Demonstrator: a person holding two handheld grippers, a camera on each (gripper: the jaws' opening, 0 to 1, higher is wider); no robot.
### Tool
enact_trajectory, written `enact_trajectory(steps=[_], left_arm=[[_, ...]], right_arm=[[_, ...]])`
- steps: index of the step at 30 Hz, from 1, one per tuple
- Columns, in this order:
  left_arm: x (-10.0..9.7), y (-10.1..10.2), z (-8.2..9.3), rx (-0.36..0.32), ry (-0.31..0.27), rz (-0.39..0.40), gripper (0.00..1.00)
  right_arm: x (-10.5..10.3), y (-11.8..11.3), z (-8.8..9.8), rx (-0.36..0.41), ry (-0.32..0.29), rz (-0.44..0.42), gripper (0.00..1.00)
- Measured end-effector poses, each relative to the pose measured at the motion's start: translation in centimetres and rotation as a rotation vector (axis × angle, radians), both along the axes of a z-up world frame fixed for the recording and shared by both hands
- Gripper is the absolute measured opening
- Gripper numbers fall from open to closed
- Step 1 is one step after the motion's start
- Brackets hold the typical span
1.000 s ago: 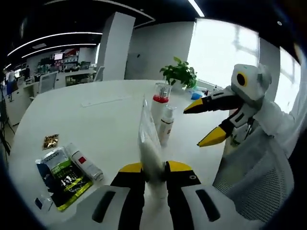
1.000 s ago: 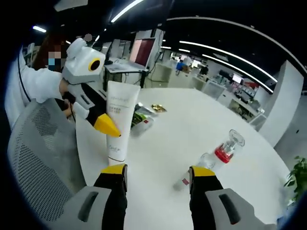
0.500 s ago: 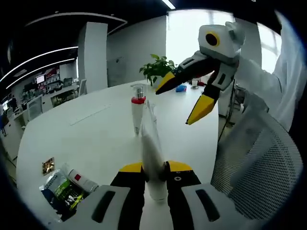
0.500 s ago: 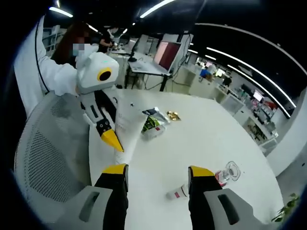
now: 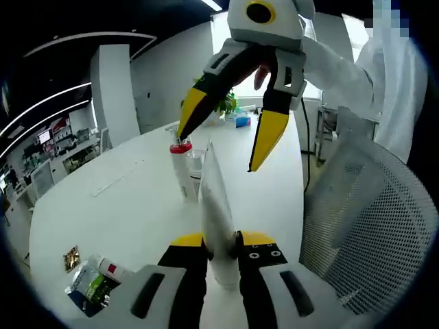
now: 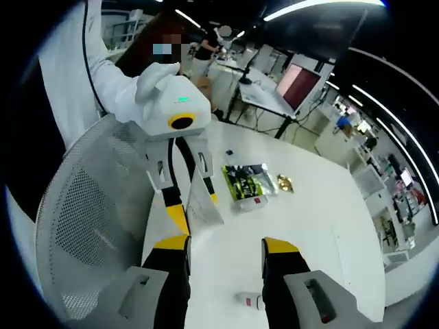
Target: Arrange the skincare products in the storage area until every visible bottle or jar stands upright without overlapping.
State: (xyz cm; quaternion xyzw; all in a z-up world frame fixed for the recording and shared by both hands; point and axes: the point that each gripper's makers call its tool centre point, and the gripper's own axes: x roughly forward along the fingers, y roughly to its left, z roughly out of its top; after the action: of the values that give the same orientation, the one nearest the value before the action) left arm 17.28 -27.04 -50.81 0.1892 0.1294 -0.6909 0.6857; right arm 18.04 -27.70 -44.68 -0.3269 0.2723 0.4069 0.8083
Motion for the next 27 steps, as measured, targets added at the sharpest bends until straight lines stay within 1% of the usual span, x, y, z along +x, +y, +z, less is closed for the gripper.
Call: enact_trajectory(steps=[1, 2, 4, 5, 6, 9, 11, 15, 18, 19, 20, 21, 24, 27], left_arm=[[0.0, 0.0, 0.0, 0.0, 0.004, -0.001, 0.12], [0.0, 0.0, 0.0, 0.0, 0.004, -0.002, 0.12], [0.0, 0.0, 0.0, 0.0, 0.01, 0.0, 0.12], [0.0, 0.0, 0.0, 0.0, 0.01, -0.001, 0.12], [0.0, 0.0, 0.0, -0.001, 0.011, -0.002, 0.12], [-0.1, 0.0, 0.0, -0.002, 0.01, -0.008, 0.12], [-0.2, -0.1, 0.0, -0.002, 0.011, -0.011, 0.12], [-0.3, -0.1, 0.0, -0.001, 0.007, -0.02, 0.12], [-0.3, -0.1, 0.0, 0.001, 0.005, -0.023, 0.12], [-0.3, -0.1, 0.0, 0.001, 0.005, -0.023, 0.12], [-0.3, -0.1, 0.0, 0.001, 0.004, -0.026, 0.12], [-0.3, -0.1, 0.0, 0.001, 0.004, -0.028, 0.12], [-0.4, -0.1, 0.0, 0.002, -0.004, -0.037, 0.12], [-0.4, -0.1, -0.1, 0.002, -0.008, -0.04, 0.12]], right_arm=[[-0.2, 0.4, 0.0, 0.011, 0.021, 0.016, 0.3], [-0.2, 0.8, 0.3, 0.022, 0.028, 0.027, 0.28], [-0.3, 1.4, 0.4, 0.015, 0.038, 0.063, 0.21], [-0.2, 1.6, 0.4, 0.012, 0.04, 0.072, 0.19], [0.2, 1.5, 0.2, 0.005, 0.054, 0.092, 0.18], [-0.2, 2.4, -0.2, -0.023, 0.092, 0.141, 0.17], [-0.2, 2.9, -0.3, -0.052, 0.094, 0.175, 0.16], [0.0, 3.9, -0.1, -0.041, 0.118, 0.217, 0.11], [0.0, 4.3, -0.2, -0.045, 0.145, 0.25, 0.05], [-0.1, 4.4, -0.3, -0.044, 0.16, 0.259, 0.04], [-0.4, 4.5, -0.5, -0.046, 0.195, 0.282, 0.04], [-0.5, 4.4, -0.6, -0.049, 0.213, 0.29, 0.03], [-0.4, 3.9, -1.0, -0.108, 0.239, 0.313, 0.01], [-0.6, 4.1, -1.3, -0.14, 0.27, 0.345, 0.0]])
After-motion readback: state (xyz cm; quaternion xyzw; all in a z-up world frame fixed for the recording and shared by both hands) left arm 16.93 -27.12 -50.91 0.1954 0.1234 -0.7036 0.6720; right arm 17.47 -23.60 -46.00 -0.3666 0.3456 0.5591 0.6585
